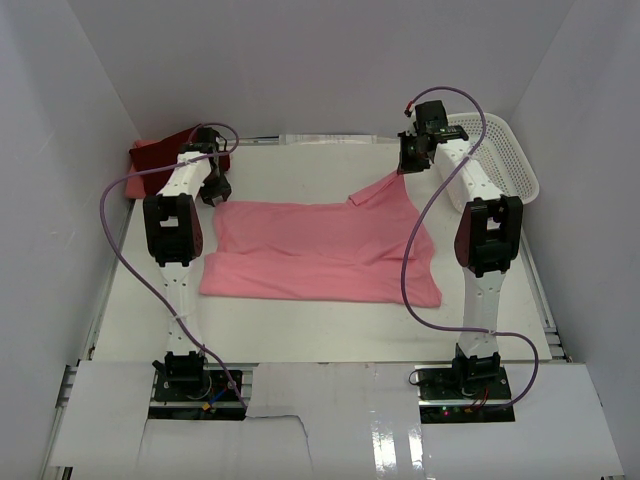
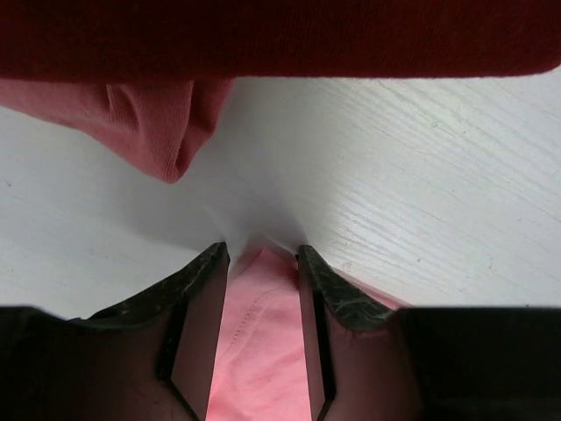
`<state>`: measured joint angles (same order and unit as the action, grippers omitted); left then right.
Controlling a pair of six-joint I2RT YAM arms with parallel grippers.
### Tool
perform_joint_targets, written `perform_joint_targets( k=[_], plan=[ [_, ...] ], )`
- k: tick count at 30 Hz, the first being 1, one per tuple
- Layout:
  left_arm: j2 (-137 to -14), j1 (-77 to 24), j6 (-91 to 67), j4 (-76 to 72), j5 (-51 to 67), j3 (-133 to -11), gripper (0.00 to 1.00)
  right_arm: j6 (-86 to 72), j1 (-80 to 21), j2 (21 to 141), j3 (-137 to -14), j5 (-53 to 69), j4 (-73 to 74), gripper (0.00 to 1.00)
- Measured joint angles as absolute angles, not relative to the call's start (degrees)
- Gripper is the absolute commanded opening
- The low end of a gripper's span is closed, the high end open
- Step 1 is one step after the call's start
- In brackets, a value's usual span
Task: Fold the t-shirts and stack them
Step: Grap the side of the flattened tshirt furthest away from the robot with both arms
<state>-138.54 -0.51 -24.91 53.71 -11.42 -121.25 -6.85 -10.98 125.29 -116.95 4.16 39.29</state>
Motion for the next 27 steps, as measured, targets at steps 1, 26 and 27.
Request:
perform_joint_targets(
  k=[1,26,27],
  plan=[
    [-138.5,-0.5,-24.9,53.7,-11.4,-121.1,0.47,-6.9,-11.0,125.3,-116.7,4.3,39.3,0.08],
    [-139.3,-1.0,-24.6,55.7,-9.6,-126.1,0.00,-6.9,-11.0,125.8,-121.6,5.0,40.4,0.08],
    [-139.3,-1.0,-24.6,55.7,-9.6,-126.5,0.00,-6.9,-11.0,125.8,-122.2,5.1,40.3,0.08]
  ],
)
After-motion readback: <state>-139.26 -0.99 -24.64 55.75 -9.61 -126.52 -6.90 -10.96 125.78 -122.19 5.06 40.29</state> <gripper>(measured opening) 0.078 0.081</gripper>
